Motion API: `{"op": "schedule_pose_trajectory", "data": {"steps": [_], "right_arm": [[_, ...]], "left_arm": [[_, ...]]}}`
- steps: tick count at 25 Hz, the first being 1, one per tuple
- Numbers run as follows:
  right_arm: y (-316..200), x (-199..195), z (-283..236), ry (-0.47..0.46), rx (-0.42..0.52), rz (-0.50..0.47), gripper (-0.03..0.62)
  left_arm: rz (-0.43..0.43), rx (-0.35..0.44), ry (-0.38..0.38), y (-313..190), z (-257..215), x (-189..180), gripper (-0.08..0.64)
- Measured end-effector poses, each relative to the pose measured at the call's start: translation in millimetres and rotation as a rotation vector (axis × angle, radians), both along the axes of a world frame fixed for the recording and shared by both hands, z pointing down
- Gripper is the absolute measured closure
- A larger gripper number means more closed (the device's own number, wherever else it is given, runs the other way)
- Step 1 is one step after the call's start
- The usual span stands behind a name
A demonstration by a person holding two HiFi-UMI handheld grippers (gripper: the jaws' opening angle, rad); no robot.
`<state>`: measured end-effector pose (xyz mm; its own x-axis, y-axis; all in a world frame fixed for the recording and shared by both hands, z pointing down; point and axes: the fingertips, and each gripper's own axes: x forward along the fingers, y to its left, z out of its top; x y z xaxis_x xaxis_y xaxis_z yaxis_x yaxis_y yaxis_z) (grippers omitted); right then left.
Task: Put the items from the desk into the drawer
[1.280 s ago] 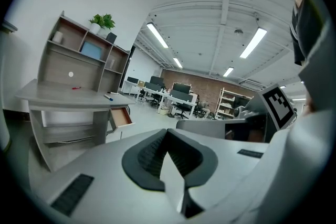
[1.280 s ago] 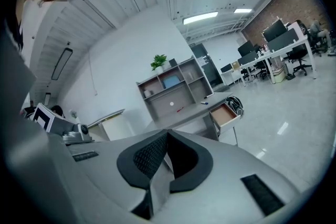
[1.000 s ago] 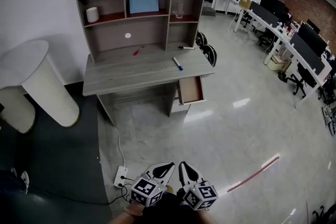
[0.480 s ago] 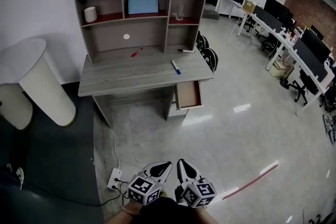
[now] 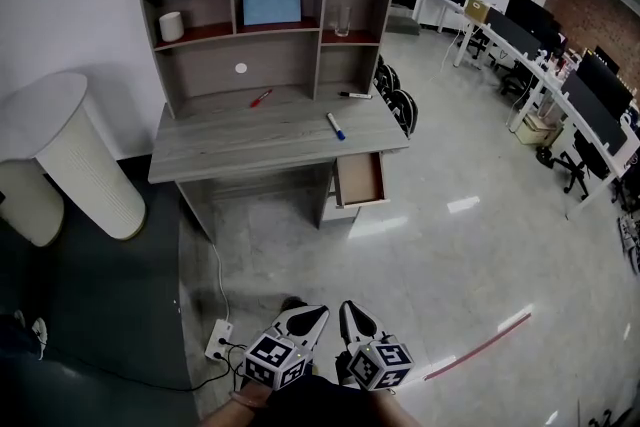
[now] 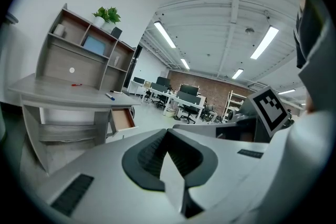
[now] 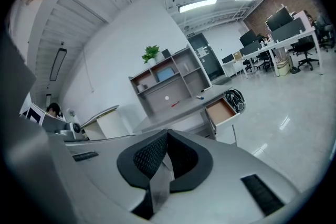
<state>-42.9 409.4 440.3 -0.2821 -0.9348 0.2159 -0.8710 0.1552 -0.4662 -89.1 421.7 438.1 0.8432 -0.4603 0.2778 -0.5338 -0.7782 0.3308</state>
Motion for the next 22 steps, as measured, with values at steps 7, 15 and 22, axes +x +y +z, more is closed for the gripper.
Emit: {"op": "schedule_pose_trajectory", "data": {"steps": [7, 15, 22], "right_arm": [[-34, 9, 8, 0.028, -0.012, -0.007, 0.578], [-101, 34, 10, 0.015, -0.022, 0.045, 0.578], [-183, 23, 3, 0.007, -0.002, 0.006, 0.578]], "left_arm": [[0.0, -0.02, -0.003, -35, 9, 9, 0.561], [0.031, -0.025, -0.007, -104, 9, 27, 0.561], [0.03, -0.042, -0.004, -186, 4, 27, 0.561]]}}
